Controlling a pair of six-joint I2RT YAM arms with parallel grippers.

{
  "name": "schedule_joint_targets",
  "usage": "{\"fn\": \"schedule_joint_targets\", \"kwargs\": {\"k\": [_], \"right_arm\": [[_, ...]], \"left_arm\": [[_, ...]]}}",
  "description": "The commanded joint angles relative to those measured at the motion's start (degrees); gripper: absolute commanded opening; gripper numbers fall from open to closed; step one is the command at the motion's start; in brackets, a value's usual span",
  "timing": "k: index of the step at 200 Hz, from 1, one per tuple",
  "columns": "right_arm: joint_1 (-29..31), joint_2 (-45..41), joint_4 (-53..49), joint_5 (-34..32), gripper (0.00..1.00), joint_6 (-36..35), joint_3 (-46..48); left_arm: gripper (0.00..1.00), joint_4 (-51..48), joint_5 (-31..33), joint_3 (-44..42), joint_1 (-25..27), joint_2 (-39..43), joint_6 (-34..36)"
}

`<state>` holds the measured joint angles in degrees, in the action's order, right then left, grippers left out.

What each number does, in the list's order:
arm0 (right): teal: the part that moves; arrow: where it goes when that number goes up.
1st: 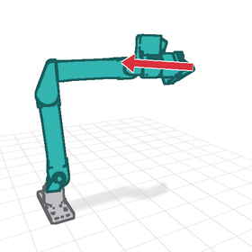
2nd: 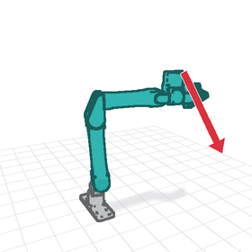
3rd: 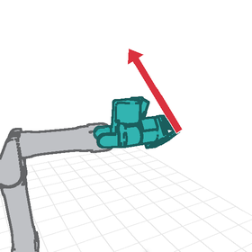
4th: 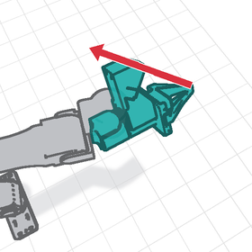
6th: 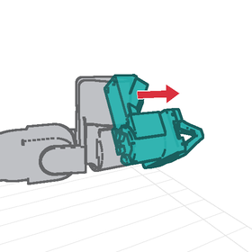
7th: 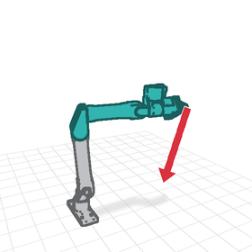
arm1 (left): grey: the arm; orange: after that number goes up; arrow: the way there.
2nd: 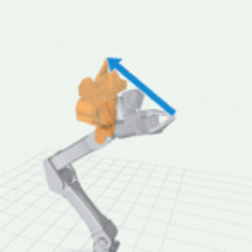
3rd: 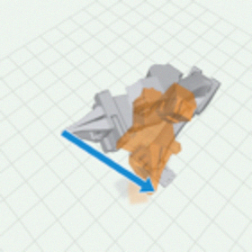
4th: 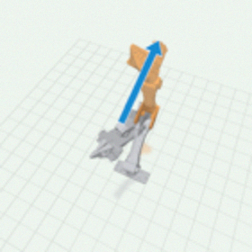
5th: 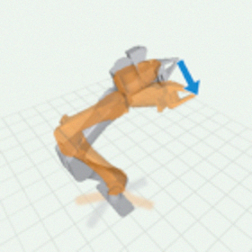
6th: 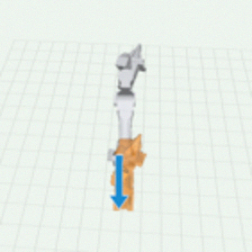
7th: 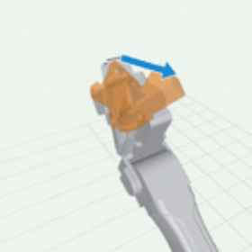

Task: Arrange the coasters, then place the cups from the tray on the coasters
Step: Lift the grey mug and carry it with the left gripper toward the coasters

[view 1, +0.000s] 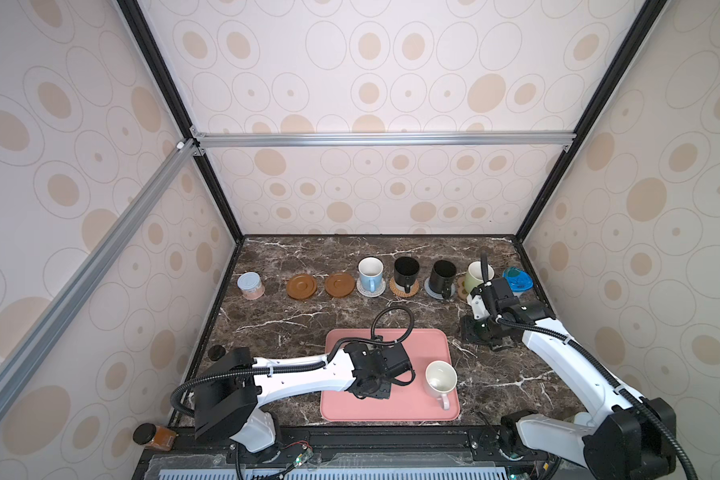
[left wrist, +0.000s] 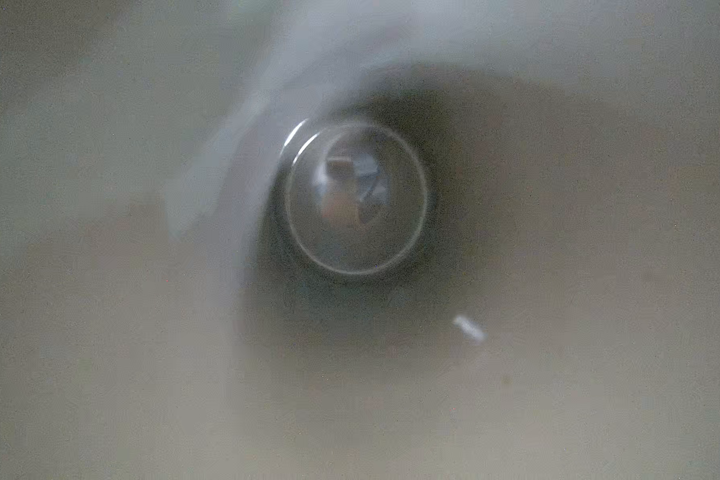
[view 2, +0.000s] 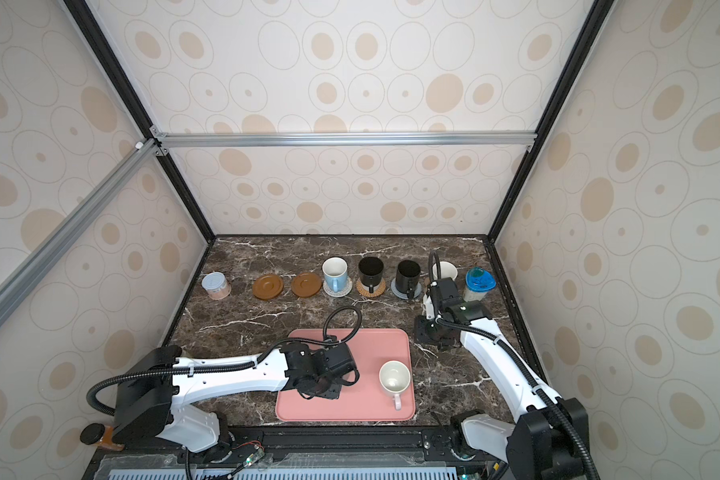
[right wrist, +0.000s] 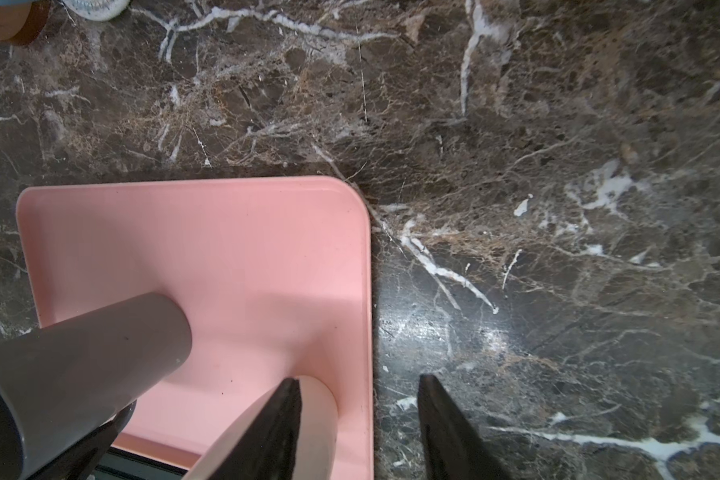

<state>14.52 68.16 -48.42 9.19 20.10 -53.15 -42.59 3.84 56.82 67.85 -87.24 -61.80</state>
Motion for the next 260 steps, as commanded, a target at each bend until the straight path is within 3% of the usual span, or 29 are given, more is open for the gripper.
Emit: {"fn": "schedule_joint_targets", "kwargs": {"k": [1,123,260], "right_arm": [[0.24,0.15,-1.28,-0.47,0.5,0.34,-1.68],[0.23,-1.61,-2.37,-1.46,0.5,0.52,-1.1],[0.23,-4.08,-3.7,-1.98,0.5,1.97,-0.29]], "left_arm": [[0.27,0.1,1.87,1.17,-0.79,-1.13,1.64],[0.11,5.09,7.71,-2.32,-1.11,1.2,0.36],[0.1,3.6,10.49,-3.0,-4.24,9.44,1.94]]}}
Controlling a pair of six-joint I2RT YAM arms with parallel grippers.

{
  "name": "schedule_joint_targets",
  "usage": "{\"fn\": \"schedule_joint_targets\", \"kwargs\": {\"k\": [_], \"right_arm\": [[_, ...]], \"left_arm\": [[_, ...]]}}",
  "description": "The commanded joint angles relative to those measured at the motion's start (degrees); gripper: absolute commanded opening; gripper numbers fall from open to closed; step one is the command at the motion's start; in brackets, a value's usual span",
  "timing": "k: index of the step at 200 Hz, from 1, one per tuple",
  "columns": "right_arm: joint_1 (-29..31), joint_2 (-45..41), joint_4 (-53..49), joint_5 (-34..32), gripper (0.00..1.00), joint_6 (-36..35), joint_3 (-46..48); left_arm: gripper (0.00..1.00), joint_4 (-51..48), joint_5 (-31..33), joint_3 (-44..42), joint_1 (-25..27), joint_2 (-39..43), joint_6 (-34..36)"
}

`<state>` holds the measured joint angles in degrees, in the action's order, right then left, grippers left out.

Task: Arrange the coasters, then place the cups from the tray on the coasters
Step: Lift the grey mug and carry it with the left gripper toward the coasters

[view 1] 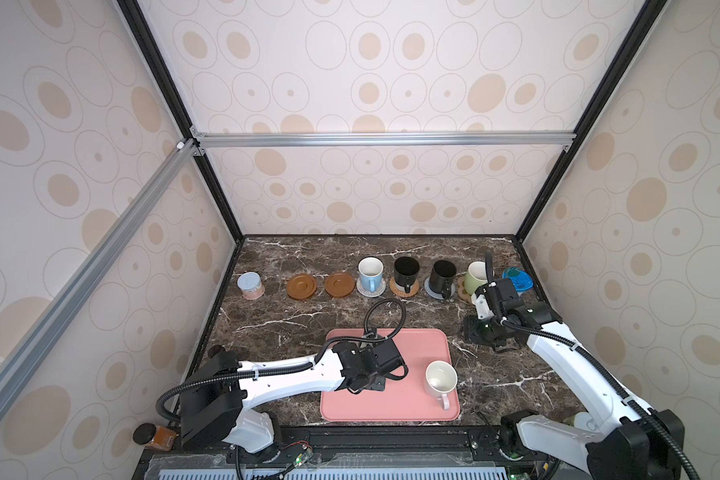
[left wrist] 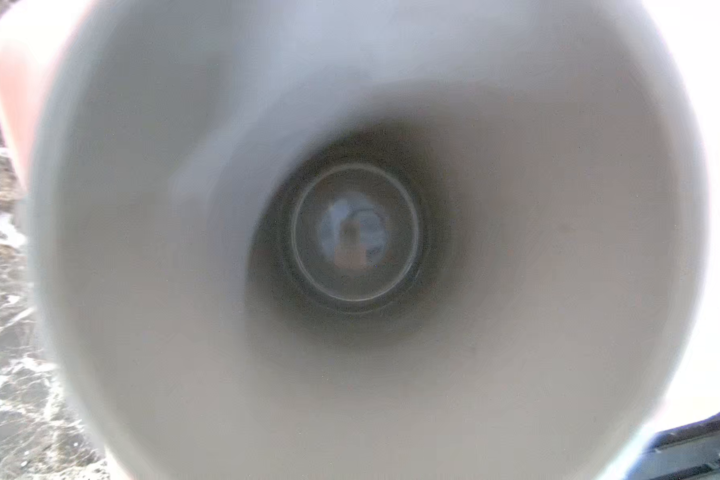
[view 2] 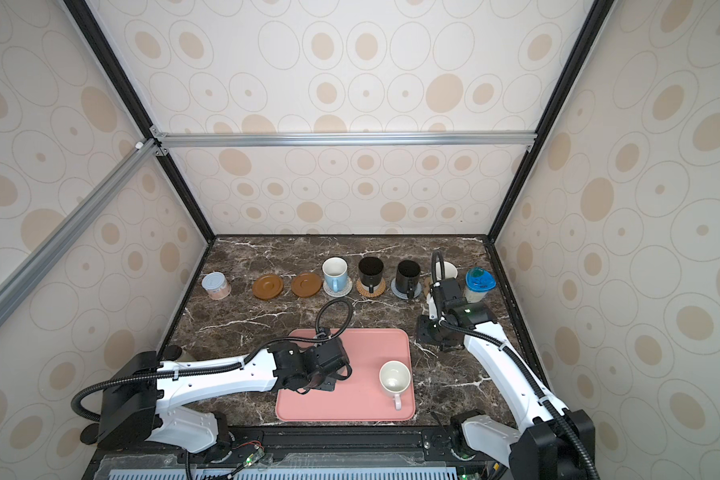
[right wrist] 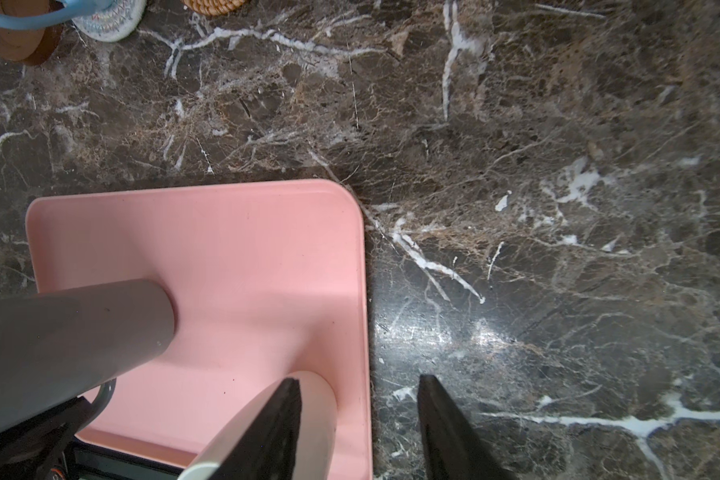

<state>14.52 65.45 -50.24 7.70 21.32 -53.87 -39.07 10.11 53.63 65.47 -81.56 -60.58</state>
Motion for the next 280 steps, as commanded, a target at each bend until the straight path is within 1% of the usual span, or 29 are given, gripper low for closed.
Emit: {"fn": "schedule_joint_targets", "kwargs": {"k": [1,44,109,172,214,280], "right_arm": [[0.19,-1.38,-1.88,-0.5,0.5,0.78,0.43],[0.24,-1.91,-1.88,-0.85,0.5,0.76,0.96],[0.21,-1.39,-1.44,-0.23,0.5,0.99,0.78],[0.22,-2.6,-2.5,-1.66,0.5,0.47,0.51],[0.24,-2.98,-2.85,-1.99,0.5,1.52,1.02],[0.21,-3.75,-3.2,-2.87,0.5,3.35,1.24]], "left_arm": [[0.1,0.11,4.22,0.14,-1.89,3.85,0.76],[0.1,-1.41,4.5,-0.27,-5.26,7.19,2.59],[0.1,-1.91,4.35,0.47,-10.41,9.45,6.34],[0.1,-1.25,4.05,4.16,-17.3,8.49,12.95],[0.09,0.21,3.25,5.81,-22.34,7.87,17.02],[0.08,4.56,2.73,9.74,-31.24,3.87,24.85]]}}
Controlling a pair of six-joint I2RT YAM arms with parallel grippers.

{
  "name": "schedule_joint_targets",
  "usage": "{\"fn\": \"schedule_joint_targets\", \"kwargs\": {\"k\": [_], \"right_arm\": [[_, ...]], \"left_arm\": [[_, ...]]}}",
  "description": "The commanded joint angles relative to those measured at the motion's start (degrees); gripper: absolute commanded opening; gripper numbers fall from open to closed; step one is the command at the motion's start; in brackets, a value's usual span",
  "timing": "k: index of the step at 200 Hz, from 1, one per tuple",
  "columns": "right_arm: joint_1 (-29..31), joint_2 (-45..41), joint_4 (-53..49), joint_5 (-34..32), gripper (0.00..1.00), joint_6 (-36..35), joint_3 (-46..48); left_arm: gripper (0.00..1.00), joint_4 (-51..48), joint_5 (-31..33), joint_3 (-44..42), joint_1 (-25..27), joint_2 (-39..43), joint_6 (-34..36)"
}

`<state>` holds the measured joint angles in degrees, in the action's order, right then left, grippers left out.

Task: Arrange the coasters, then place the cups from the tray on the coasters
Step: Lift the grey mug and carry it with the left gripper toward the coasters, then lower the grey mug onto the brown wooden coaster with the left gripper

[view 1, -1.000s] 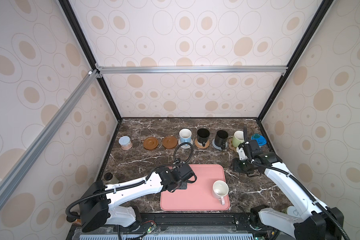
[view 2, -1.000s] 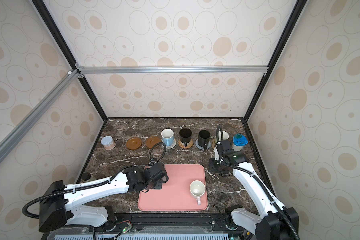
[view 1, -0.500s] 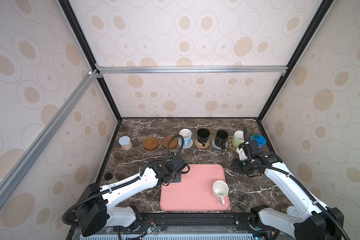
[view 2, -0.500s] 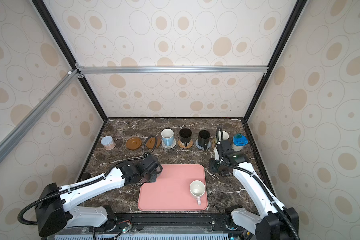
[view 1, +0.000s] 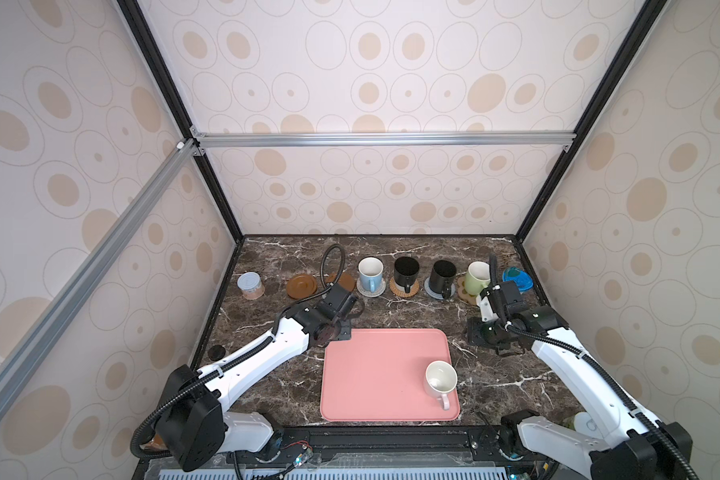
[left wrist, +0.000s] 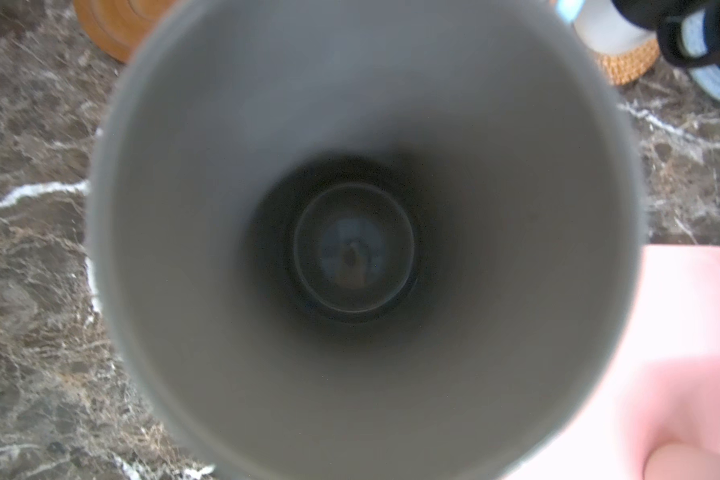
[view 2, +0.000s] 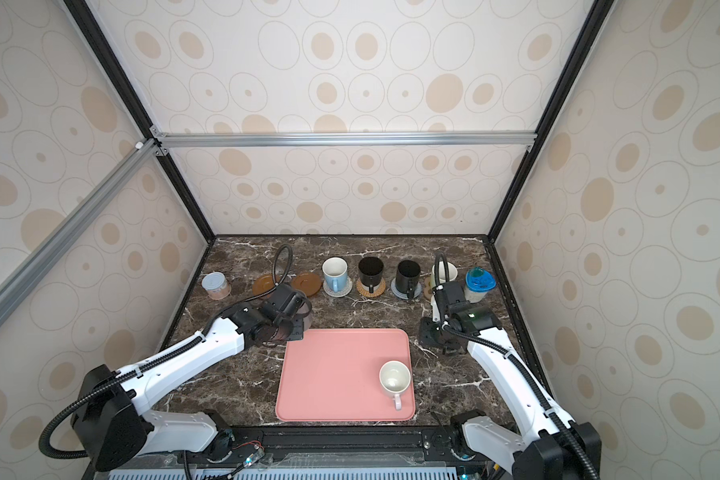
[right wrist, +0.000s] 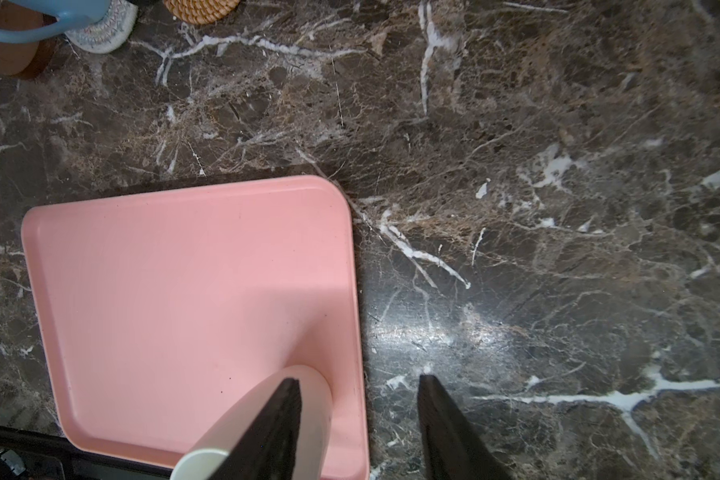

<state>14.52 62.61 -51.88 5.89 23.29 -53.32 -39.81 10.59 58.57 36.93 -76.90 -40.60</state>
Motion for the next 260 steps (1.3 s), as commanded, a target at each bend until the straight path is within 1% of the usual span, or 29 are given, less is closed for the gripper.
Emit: {"fn": "schedule_joint_targets", "kwargs": {"k": [1,74,119,176,260], "right_arm": [[0.22,-0.91,-1.52,-1.05,0.5,1.44,0.69],[0.16,0.31,-1.38,-2.63,0.5,2.23,-0.55],[0.23,1.53,-1.36,-2.55,0.49,2.82,-1.27],[0.17,1.55,-1.46,-2.72,0.49,3.3,-1.33],[0.24,1.11,-1.76,-2.99,0.5,3.34,-1.22]], "left_arm": [[0.08,5.37,2.25,4.89,-2.8,-0.92,5.02],[0.08,11.66,-0.24,12.2,-10.19,-10.64,12.3],[0.07,14.1,-1.28,17.02,-12.94,-17.11,15.06],[0.07,18.75,-2.77,19.36,-14.08,-22.15,16.91],[0.07,20.56,-2.06,22.27,-14.82,-27.04,19.23]]}}
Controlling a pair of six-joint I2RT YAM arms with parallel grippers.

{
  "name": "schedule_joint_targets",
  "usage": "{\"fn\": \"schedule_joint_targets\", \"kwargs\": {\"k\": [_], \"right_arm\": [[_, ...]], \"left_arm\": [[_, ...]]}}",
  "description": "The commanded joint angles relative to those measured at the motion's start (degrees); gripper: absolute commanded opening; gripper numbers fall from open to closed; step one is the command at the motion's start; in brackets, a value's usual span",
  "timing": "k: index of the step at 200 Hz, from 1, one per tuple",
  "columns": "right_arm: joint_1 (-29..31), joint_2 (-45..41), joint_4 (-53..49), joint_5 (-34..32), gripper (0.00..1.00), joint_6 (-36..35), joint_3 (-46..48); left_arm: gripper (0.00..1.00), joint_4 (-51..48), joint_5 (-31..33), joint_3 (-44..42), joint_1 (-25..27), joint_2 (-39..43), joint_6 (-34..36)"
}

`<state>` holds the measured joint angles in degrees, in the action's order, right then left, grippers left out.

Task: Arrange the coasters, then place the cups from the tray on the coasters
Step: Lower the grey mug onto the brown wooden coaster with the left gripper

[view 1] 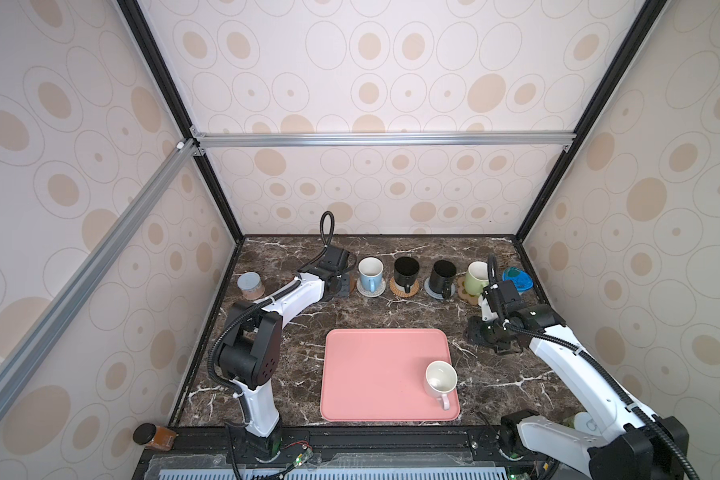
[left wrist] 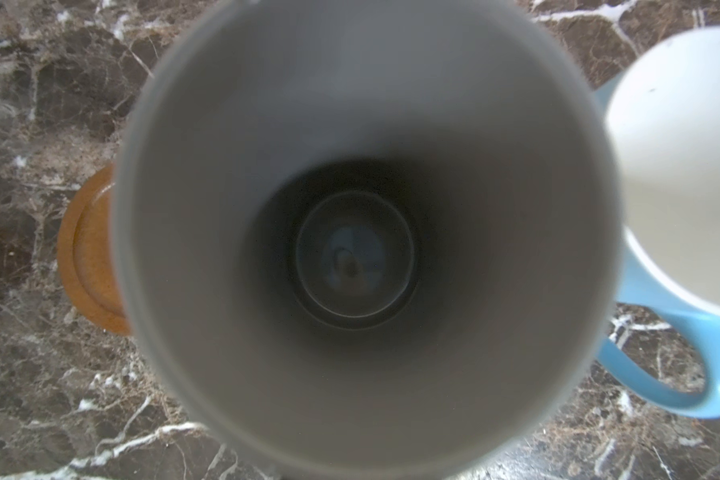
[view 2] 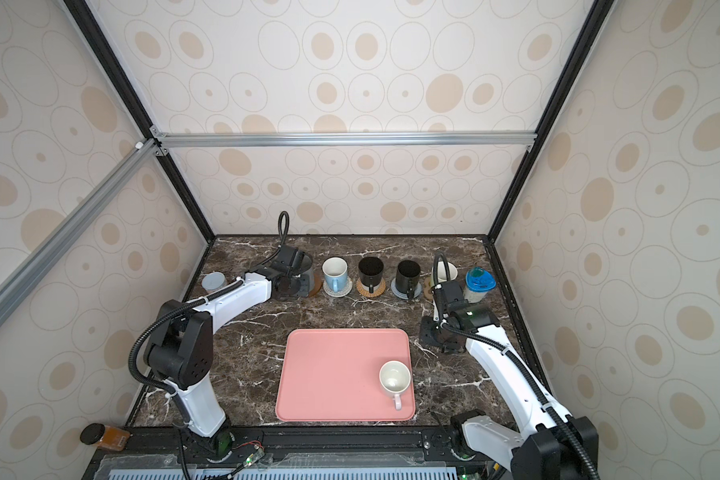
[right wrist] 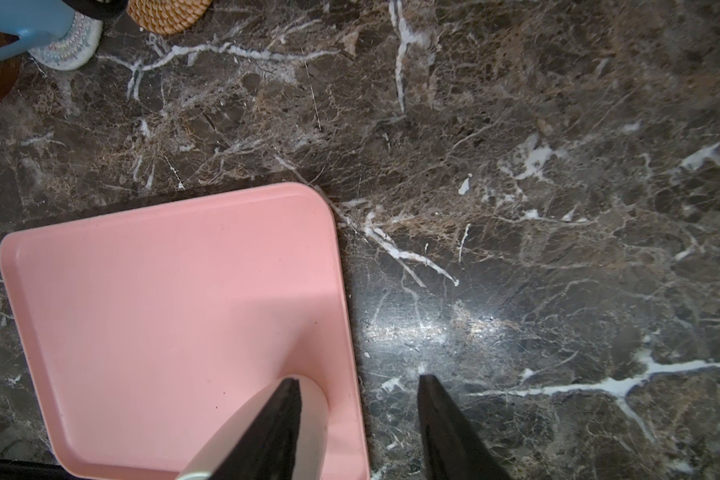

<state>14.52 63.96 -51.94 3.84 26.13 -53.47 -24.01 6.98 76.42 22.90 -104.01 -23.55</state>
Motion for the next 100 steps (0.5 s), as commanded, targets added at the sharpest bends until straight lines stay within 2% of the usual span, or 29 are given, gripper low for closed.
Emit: {"fn": "schedule_joint_targets", "kwargs": {"k": [1,100], "right_arm": [[0.24,-0.29,-1.73,-0.94,0.5,0.5,-1.09],[0.2,-1.73,-2.07,-1.55,0.5,1.08,-0.32]], "left_arm": [[0.07,4.81,1.54,4.42,-0.77,0.0,2.23],[0.07,6.58,-0.09,4.35,-1.45,-2.18,1.95]]}}
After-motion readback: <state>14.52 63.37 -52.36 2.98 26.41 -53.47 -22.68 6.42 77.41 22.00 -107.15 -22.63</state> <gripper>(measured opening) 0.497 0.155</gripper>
